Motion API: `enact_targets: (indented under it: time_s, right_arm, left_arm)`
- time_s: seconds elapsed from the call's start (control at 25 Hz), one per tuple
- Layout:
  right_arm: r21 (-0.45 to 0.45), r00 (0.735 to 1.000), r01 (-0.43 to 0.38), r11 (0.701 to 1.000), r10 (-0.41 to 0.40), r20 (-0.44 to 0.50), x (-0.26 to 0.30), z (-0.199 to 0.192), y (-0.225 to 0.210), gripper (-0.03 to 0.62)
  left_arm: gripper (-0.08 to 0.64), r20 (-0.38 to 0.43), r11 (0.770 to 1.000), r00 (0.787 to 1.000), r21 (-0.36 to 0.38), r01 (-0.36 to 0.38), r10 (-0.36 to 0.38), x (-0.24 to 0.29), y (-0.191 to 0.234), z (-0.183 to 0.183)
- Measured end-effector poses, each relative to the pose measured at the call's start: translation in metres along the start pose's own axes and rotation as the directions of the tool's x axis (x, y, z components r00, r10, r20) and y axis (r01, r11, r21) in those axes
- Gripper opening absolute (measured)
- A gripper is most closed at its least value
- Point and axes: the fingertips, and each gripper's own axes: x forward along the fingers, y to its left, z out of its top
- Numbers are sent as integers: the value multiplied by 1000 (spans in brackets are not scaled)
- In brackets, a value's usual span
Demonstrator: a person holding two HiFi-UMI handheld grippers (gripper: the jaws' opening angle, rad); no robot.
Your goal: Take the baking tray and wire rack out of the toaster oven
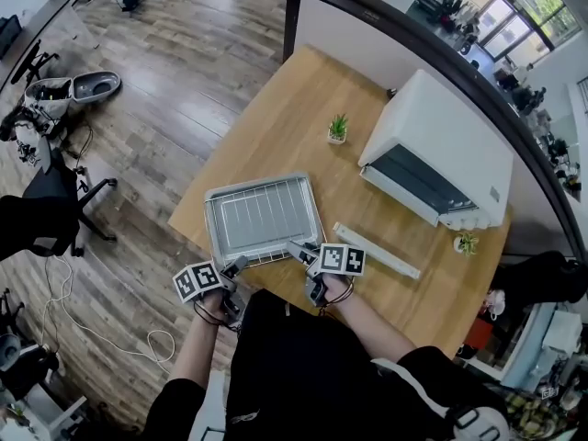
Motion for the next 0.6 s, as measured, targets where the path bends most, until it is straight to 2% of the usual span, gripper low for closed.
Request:
enact_targets:
  time_s: [0.2, 0.48, 0.6]
  right_arm:
    - [-16, 1000, 7, 1000, -8, -17, 2, -3, 1, 319]
    - [-104, 997, 49, 993, -55, -48, 3, -8, 1, 321]
    - [-149, 995, 64, 987, -75, -71, 4, -11, 2, 322]
  left_arm:
    - [229, -150, 997, 988, 71, -12, 23, -3, 3, -7]
    - [242, -149, 991, 988, 130, -18, 37, -4, 4, -4]
    - [252, -159, 983, 985, 181, -31, 60, -6, 1, 3]
